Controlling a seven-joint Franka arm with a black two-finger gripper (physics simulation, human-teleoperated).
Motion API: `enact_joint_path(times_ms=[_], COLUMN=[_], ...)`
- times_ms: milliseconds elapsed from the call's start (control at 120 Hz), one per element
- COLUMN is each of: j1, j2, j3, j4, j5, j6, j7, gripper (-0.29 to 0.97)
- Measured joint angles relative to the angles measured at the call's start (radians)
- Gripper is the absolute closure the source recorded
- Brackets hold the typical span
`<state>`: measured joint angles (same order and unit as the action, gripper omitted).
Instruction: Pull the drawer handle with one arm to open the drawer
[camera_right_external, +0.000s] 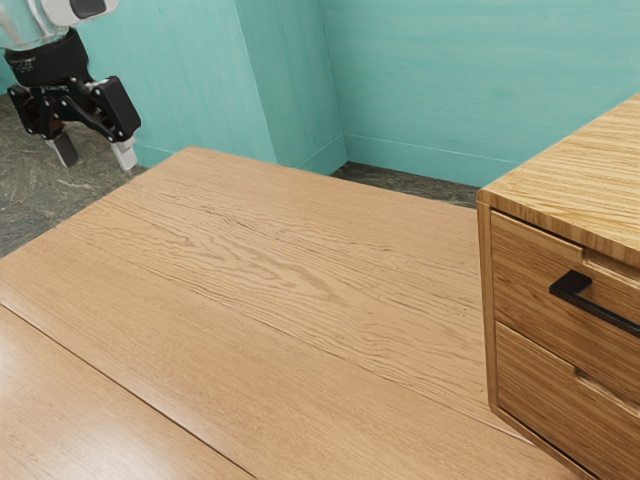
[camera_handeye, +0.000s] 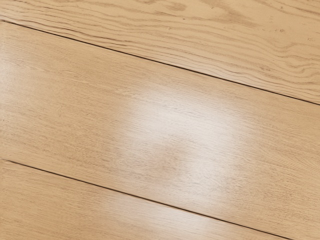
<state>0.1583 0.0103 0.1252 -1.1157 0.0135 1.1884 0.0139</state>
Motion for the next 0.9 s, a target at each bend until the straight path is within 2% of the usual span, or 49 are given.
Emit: enact_joint_path(times_ms=[192,242,317,358,442,550,650,742,783,900], j1=[0.114,0.128,0.179,0.179,0.123,0.057,-0.134,-0.272,-0.327,-0.341], j2=[0.012,0.018,0.017,0.014,-0.007,-0.072,-0.106,-0.119,-0.123,-0.141], j3=[-0.031,-0.041,-0.133,-0.18,-0.245,-0.368,-0.465,-0.481,-0.456,-0.452], j4=[-0.022,-0.035,-0.042,-0.045,-0.045,-0.061,-0.127,-0.17,-0.182,-0.309], j5=[0.013,-0.01,-0.034,-0.039,-0.04,-0.007,0.007,0.03,0.036,0.052], j6=[0.073,0.104,0.191,0.234,0.28,0.281,0.303,0.347,0.368,0.465], j7=[0.0,0.016,0.113,0.181,0.305,0.436,0.553,0.655,0.697,0.798], gripper=[0.0,0.0,0.0,0.0,0.0,0.0,0.0,0.0,0.0,0.0])
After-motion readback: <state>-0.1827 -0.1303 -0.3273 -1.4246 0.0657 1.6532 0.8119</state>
